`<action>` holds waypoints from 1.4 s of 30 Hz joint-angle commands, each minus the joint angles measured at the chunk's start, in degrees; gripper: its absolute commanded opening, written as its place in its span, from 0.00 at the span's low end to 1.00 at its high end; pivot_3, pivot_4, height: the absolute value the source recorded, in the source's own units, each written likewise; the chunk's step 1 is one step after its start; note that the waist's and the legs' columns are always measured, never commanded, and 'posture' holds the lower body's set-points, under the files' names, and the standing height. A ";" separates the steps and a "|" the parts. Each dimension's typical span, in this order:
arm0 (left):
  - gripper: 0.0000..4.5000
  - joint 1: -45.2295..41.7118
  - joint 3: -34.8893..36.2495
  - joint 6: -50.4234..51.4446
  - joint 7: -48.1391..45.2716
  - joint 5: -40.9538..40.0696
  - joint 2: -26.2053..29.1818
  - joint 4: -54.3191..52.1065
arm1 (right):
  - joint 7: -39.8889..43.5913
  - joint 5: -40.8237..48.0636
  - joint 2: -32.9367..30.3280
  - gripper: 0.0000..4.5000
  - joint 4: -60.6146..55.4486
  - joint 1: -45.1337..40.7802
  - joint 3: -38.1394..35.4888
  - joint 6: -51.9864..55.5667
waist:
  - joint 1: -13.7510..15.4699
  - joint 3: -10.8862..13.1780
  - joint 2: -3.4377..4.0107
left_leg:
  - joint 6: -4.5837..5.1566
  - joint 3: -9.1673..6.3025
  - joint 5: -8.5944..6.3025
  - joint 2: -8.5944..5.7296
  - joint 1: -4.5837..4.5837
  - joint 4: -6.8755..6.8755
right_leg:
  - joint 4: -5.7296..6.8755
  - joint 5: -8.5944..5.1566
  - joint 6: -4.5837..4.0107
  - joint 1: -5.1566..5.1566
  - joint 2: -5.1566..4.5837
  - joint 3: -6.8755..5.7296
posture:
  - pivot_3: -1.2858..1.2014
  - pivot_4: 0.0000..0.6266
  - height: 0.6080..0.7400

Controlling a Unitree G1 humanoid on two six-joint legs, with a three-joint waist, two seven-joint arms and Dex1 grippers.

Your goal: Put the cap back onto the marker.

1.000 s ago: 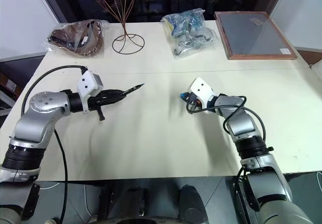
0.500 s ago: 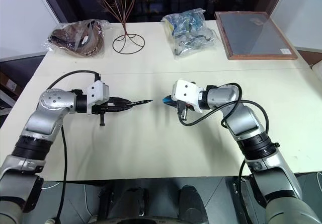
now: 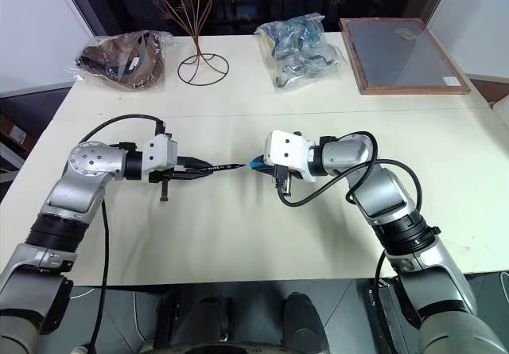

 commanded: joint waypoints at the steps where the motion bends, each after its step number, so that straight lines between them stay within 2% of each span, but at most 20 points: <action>1: 0.00 -0.45 0.51 -0.57 0.52 0.20 0.28 -1.78 | 0.19 0.67 0.59 0.01 -1.93 -1.53 -0.08 -0.16 | 0.00 0.00 0.00 | 0.00 0.00 0.00 0.00 0.00 0.00 | 0.00 0.00 0.00 0.00 0.00 0.00 | 0.52 0.24 1.00; 42: 0.00 1.13 0.24 -0.45 0.75 0.20 0.82 -4.67 | 0.71 -0.15 1.34 0.01 2.02 -2.56 0.35 -1.70 | -0.01 0.00 0.00 | 0.00 -0.05 0.00 0.00 0.00 0.00 | 0.01 0.00 0.00 -0.01 0.00 0.00 | 0.52 0.24 1.00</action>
